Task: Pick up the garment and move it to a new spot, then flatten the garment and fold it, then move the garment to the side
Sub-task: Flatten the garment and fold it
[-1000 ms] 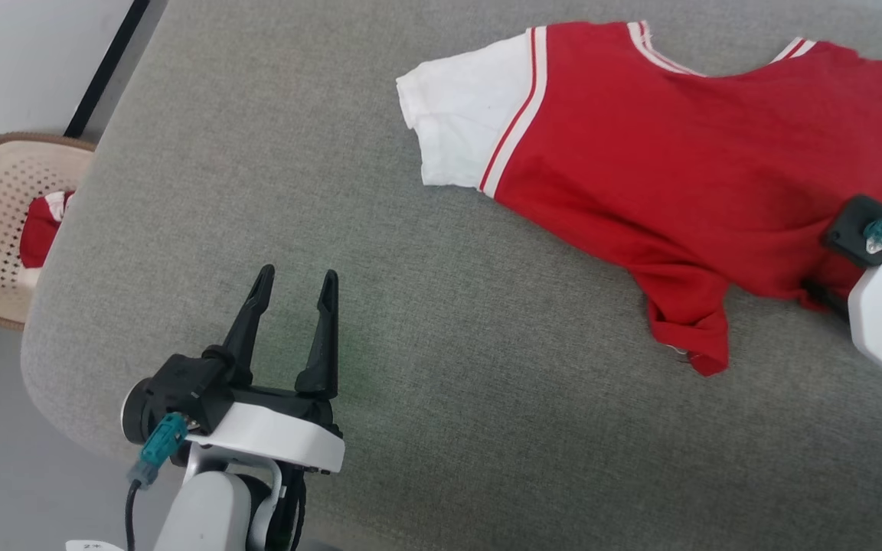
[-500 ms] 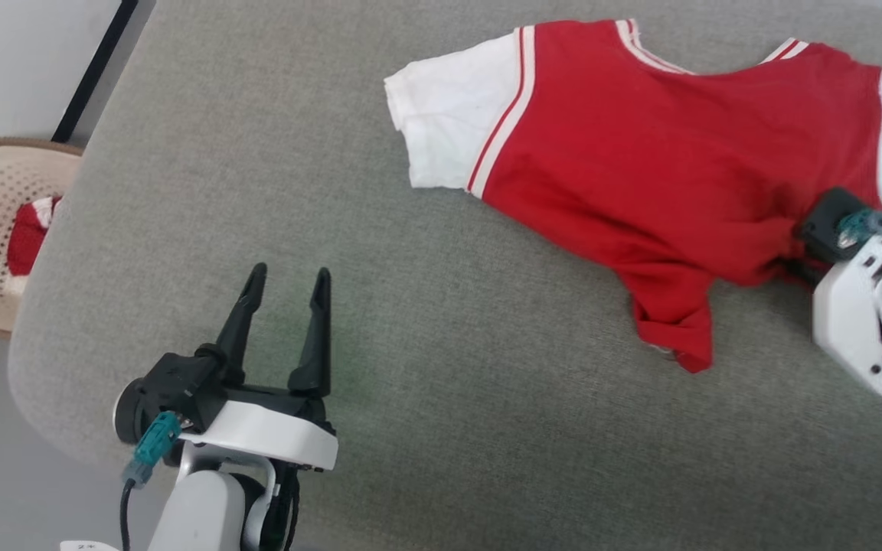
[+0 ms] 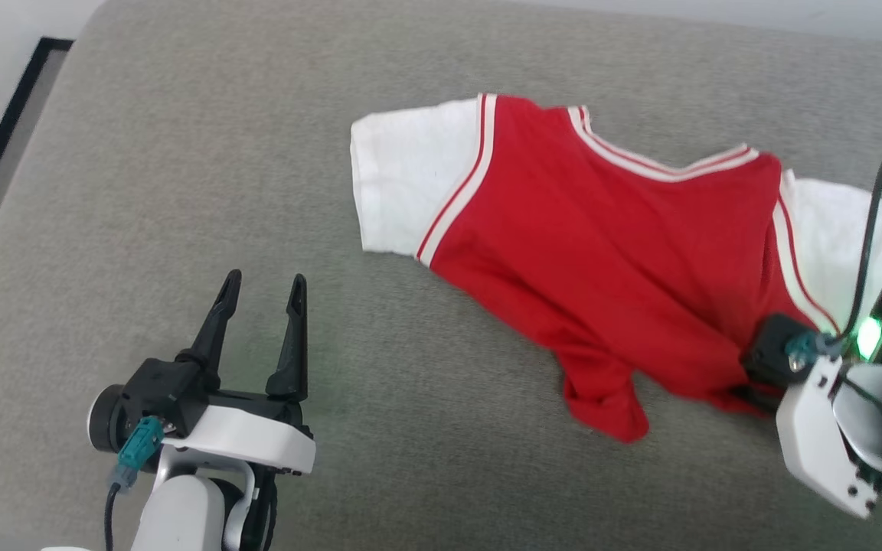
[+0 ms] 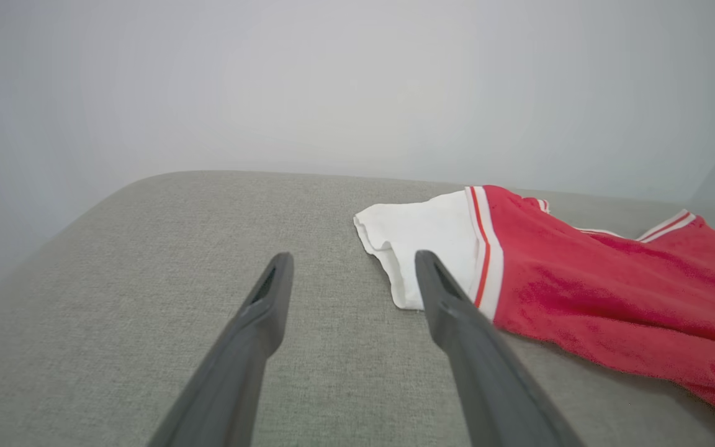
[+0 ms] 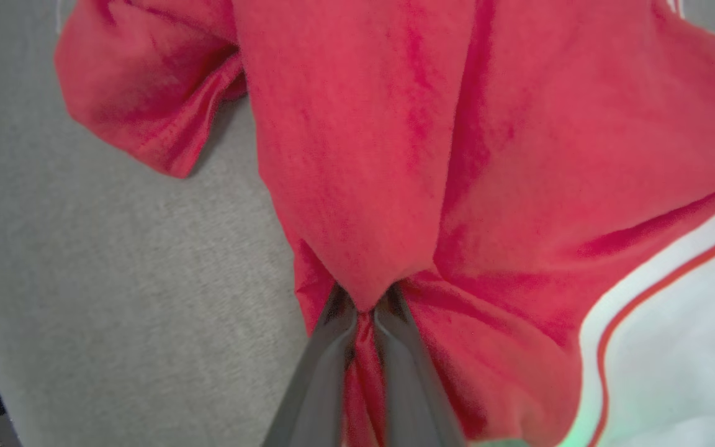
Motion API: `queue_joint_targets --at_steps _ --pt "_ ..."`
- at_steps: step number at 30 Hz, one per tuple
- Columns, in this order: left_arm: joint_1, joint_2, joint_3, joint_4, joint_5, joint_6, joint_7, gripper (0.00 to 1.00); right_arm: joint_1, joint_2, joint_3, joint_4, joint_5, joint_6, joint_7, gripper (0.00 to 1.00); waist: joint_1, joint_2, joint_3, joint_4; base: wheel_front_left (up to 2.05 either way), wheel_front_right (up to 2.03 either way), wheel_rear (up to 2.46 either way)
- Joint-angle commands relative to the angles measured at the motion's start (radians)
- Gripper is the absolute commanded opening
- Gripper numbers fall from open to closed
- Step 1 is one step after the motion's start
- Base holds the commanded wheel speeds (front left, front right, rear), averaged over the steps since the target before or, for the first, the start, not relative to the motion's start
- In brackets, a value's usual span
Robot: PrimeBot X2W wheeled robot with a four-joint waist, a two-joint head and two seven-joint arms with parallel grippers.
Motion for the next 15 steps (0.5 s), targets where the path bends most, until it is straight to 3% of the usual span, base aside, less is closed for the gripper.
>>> queue_joint_targets --at_steps 1,9,10,11,12,15 --pt "0.006 0.004 0.003 -0.004 0.009 -0.006 -0.002 1.0 0.026 -0.011 0.0 -0.018 0.01 0.004 0.003 0.0 0.0 -0.0001 -0.011 -0.026 0.0 0.0 0.0" --pt "0.029 0.016 0.007 -0.021 0.015 -0.007 -0.002 1.0 0.106 -0.05 -0.01 -0.077 0.027 0.003 -0.026 0.0 0.0 -0.0001 -0.02 -0.082 0.0 0.0 0.0" --pt "0.028 0.019 0.004 -0.022 0.015 -0.007 -0.002 1.0 0.113 -0.046 -0.02 -0.074 0.023 0.002 -0.04 0.06 0.0 -0.0001 -0.021 -0.088 0.0 0.0 0.0" --pt "0.026 0.023 -0.002 -0.023 0.011 -0.007 -0.002 1.0 0.118 -0.038 -0.038 -0.068 0.017 0.002 -0.063 0.39 0.0 -0.0001 -0.021 -0.094 0.0 0.0 0.0" --pt "0.024 0.029 -0.011 -0.022 0.008 -0.007 -0.002 1.0 0.13 -0.027 -0.058 -0.058 0.018 0.002 -0.085 1.0 0.0 -0.0001 -0.024 -0.099 0.0 0.0 0.0" --pt "-0.007 0.069 -0.052 -0.017 0.007 -0.006 -0.002 1.0 0.181 0.002 -0.138 -0.028 0.035 0.002 -0.168 1.0 0.0 -0.0001 -0.027 -0.108 0.0 0.0 0.0"
